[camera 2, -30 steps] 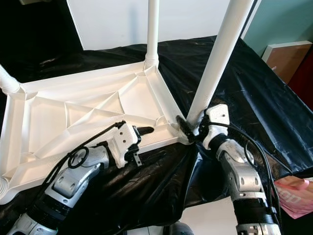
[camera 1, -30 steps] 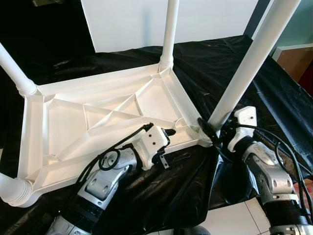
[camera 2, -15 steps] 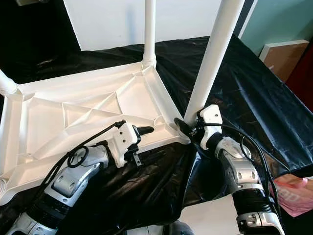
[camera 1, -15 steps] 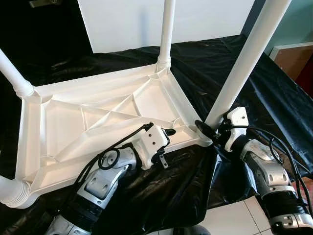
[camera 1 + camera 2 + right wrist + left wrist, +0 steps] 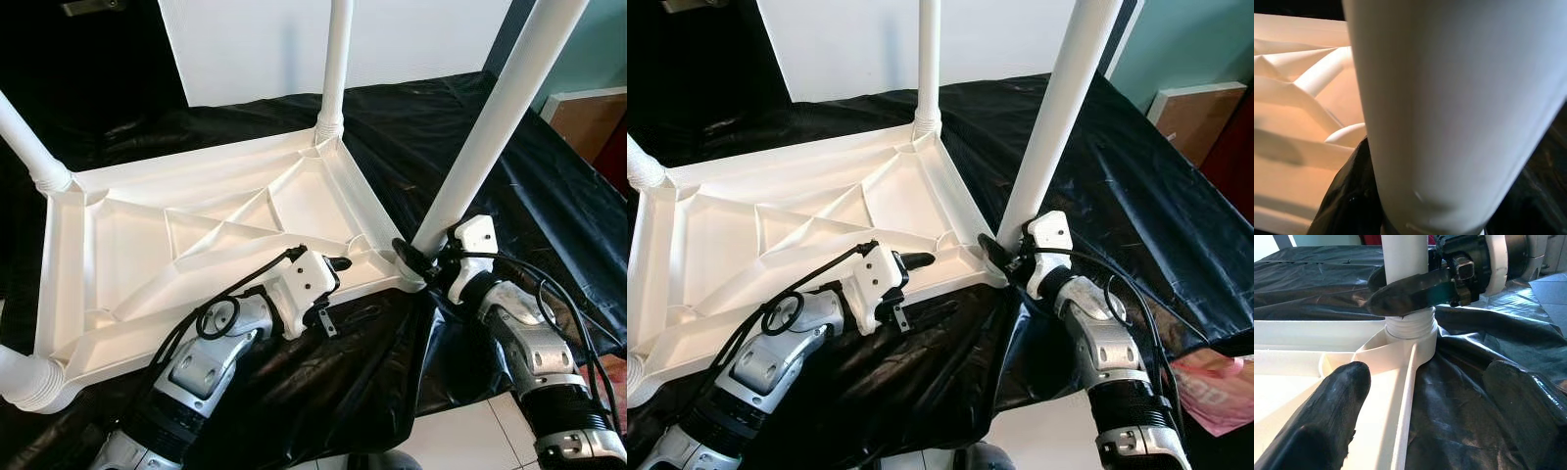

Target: Building children table

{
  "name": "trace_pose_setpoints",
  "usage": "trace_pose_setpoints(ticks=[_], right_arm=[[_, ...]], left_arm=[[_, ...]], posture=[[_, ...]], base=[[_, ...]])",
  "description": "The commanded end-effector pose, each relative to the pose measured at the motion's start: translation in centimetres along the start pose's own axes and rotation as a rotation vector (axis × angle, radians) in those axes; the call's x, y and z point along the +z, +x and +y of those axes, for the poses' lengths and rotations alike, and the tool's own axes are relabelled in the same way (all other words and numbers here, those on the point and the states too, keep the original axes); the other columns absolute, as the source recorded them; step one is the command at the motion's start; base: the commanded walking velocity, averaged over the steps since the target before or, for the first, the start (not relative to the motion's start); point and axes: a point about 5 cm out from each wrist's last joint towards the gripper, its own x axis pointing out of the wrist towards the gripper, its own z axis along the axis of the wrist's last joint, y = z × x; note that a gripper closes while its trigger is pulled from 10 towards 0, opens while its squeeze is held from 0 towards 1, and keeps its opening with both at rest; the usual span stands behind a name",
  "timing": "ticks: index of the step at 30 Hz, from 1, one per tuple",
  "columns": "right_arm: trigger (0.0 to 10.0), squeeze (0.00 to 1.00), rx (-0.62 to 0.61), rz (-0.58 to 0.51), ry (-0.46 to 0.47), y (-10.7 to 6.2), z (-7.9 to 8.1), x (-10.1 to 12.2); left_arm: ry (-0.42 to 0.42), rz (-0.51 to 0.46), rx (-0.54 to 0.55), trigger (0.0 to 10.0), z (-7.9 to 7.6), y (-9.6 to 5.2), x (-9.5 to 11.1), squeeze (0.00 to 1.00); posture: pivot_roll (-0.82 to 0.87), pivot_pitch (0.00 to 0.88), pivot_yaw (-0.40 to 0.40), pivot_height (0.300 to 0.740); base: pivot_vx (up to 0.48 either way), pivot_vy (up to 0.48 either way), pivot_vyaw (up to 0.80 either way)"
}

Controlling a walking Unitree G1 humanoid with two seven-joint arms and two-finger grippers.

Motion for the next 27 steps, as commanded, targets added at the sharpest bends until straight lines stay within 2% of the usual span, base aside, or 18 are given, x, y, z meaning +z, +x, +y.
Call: trace_pose_setpoints(ticks=[1,4,5,7,8,10,16,20,23,24,27], right_arm=[[10.0,0.0,-0.084,0.099,0.017,-1.0,-0.5,-1.9],[10.0,0.0,-0.143,0.096,0.037,-1.0,-0.5,-1.9],[10.0,0.0,-0.212,0.094,0.058,-0.9,-0.5,-1.9],[10.0,0.0,-0.212,0.094,0.058,-0.9,-0.5,-1.9],[10.0,0.0,-0.283,0.098,0.079,-0.9,-0.3,-1.9],[10.0,0.0,-0.335,0.104,0.084,-0.9,-0.1,-2.0],[10.0,0.0,-0.418,0.108,0.083,-0.9,0.5,-2.0],[10.0,0.0,-0.548,0.118,0.127,-0.7,2.3,-2.3],[10.0,0.0,-0.58,0.119,0.136,-0.6,2.8,-2.3],[10.0,0.0,-0.664,0.126,0.162,-0.7,3.3,-2.3],[10.0,0.0,-0.709,0.127,0.169,-0.7,3.6,-2.2]], left_arm=[[0.005,0.018,-0.057,10.0,-0.4,0.1,-0.4,0.0],[0.007,0.02,-0.061,10.0,-0.5,0.2,-0.4,0.0],[0.009,0.021,-0.065,10.0,-0.5,0.3,-0.4,0.0],[0.009,0.021,-0.065,10.0,-0.5,0.3,-0.4,0.0],[0.009,0.022,-0.067,10.0,-0.6,0.3,-0.4,0.0],[0.008,0.022,-0.069,10.0,-0.6,0.3,-0.5,0.0],[0.007,0.023,-0.07,10.0,-0.7,0.3,-0.5,0.0],[0.005,0.02,-0.069,10.0,-0.8,0.4,-0.5,0.0],[0.004,0.019,-0.068,10.0,-0.8,0.4,-0.5,0.0],[0.004,0.019,-0.064,10.0,-0.8,0.4,-0.5,0.0],[0.004,0.022,-0.062,10.0,-0.8,0.4,-0.6,0.0]], posture=[[-0.01,0.127,-0.026,0.74],[-0.02,0.128,-0.026,0.74],[-0.02,0.13,-0.027,0.74],[-0.02,0.13,-0.027,0.74],[-0.02,0.13,-0.028,0.74],[-0.02,0.129,-0.03,0.74],[-0.02,0.127,-0.034,0.74],[-0.02,0.121,-0.044,0.74],[-0.02,0.121,-0.047,0.74],[-0.01,0.12,-0.051,0.74],[-0.01,0.117,-0.053,0.74]], base=[[0.0,0.0,0.0],[0.0,0.0,0.0],[0.0,0.0,0.0],[0.0,0.0,0.0],[0.0,0.0,0.0],[0.0,0.0,0.0],[0.0,0.0,0.0],[0.0,0.0,0.0],[0.0,0.0,0.0],[0.0,0.0,0.0],[0.0,0.0,0.0]])
